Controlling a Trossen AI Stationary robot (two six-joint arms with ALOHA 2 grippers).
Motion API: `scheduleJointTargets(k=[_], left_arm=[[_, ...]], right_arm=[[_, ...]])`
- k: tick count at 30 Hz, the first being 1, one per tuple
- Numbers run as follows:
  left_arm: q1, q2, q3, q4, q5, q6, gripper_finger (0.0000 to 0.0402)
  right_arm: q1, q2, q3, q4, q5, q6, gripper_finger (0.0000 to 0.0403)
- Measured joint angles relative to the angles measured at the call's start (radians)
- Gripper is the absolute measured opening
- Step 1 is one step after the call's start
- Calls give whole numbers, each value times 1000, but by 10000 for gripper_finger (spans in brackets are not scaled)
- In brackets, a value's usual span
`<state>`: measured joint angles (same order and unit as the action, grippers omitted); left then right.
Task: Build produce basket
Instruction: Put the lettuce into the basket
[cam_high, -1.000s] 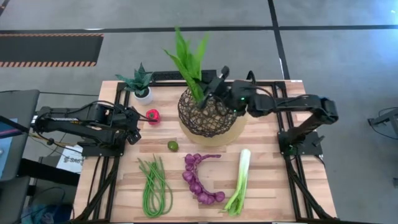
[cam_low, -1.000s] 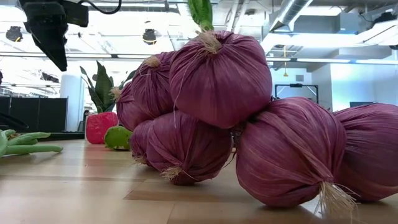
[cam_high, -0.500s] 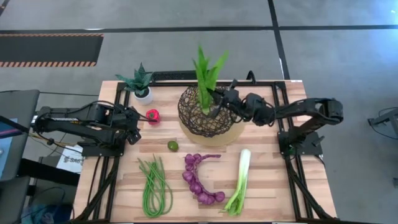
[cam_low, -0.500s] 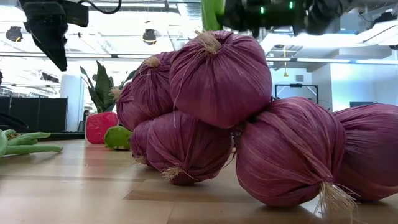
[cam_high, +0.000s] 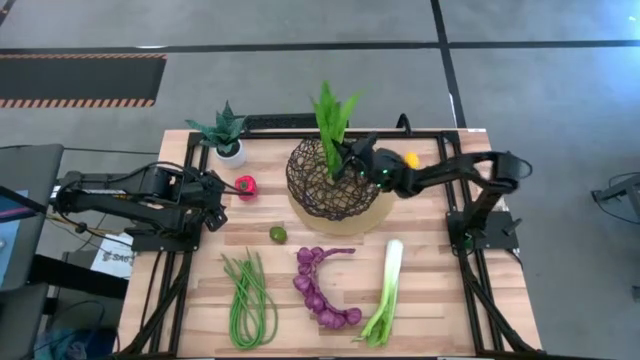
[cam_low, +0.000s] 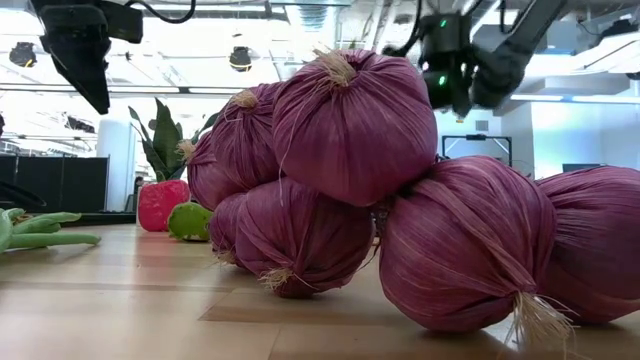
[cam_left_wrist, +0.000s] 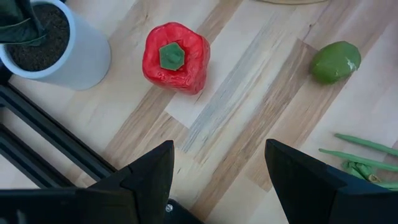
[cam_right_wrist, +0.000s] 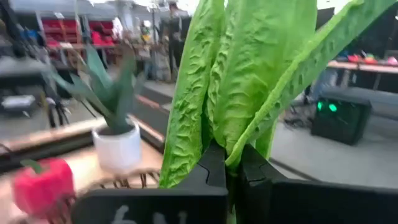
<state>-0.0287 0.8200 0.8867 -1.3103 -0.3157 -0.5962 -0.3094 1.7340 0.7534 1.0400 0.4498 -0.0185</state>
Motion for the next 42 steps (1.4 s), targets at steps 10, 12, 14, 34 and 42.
scheduleJointTargets(k=[10, 12, 14, 34, 42], left_arm=[[0, 0, 0, 0, -2, 1, 238], [0, 0, 0, 0, -3, 1, 238], [0, 0, 0, 0, -3, 1, 238], [0, 0, 0, 0, -5, 9, 238], [0, 0, 0, 0, -5, 8, 238]], right_arm=[[-7, 169, 81, 102, 54, 2, 2], [-7, 185, 83, 94, 77, 2, 2], [-8, 201, 84, 86, 82, 10, 2], [-47, 217, 84, -28, 175, 40, 1], [-37, 217, 84, -43, 179, 10, 71]])
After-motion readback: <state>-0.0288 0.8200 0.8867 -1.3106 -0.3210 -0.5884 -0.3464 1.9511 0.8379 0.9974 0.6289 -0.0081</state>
